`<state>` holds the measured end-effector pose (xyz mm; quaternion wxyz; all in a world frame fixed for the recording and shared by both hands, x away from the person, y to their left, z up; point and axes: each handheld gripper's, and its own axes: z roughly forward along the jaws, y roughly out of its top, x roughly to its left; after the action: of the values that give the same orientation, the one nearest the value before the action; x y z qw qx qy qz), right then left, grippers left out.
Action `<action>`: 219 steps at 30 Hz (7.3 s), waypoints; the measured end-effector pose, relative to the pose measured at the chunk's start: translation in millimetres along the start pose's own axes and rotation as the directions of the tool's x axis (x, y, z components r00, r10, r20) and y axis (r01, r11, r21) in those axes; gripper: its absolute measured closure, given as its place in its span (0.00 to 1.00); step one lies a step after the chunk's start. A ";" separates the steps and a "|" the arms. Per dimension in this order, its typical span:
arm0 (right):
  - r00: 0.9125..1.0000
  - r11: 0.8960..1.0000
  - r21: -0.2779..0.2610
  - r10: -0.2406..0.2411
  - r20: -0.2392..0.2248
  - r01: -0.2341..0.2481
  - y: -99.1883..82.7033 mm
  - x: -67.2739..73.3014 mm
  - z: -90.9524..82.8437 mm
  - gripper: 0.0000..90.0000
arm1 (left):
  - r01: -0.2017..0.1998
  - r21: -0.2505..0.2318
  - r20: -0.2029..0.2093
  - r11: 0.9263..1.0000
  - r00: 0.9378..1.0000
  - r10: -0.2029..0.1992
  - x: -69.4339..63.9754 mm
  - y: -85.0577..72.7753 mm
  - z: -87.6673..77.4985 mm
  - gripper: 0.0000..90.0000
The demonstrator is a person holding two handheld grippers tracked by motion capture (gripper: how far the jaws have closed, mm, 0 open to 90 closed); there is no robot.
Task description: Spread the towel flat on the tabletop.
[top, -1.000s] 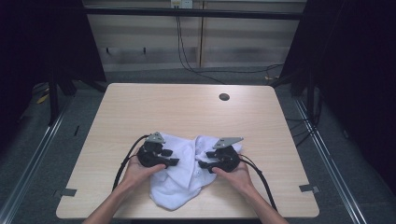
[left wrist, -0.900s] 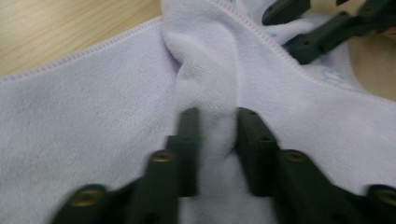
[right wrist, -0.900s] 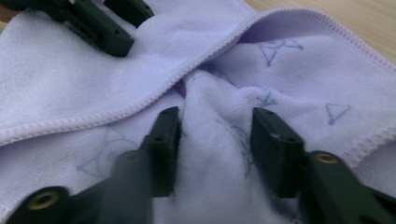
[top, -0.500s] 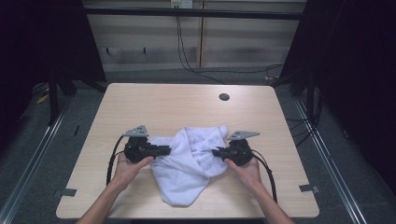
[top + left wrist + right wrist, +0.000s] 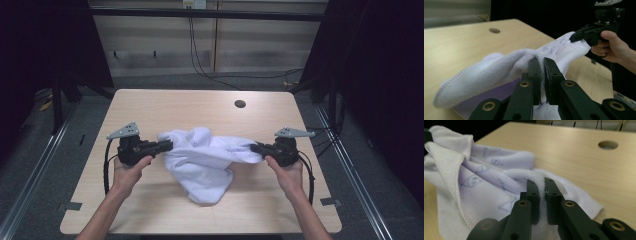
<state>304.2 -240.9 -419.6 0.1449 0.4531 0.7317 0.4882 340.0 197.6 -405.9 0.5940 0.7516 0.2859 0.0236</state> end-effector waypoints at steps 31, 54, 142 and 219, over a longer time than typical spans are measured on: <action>0.997 0.988 -0.138 -0.061 0.042 0.067 142.4 -24.8 -29.0 0.96 | -0.121 -0.019 -0.059 0.992 0.991 0.120 -4.7 89.7 12.8 0.95; 0.991 0.987 0.146 0.054 0.120 -0.072 -70.9 -76.2 -42.9 0.85 | 0.005 0.171 0.179 0.985 0.983 -0.036 -24.7 -42.6 22.7 0.76; 0.971 0.970 0.169 -0.143 -0.192 0.176 -83.9 51.1 -26.6 0.66 | -0.175 0.476 0.128 0.862 0.983 0.130 -37.8 -85.6 92.0 0.96; 0.994 0.975 0.224 -0.021 0.106 -0.003 -66.4 -61.5 22.7 0.98 | -0.062 0.396 -0.120 0.916 0.986 0.119 43.3 -54.8 117.3 0.99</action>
<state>318.2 -284.6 -500.8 0.1343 0.4890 0.7751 0.3770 398.1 121.4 -503.2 0.4087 0.8637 0.2912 0.0469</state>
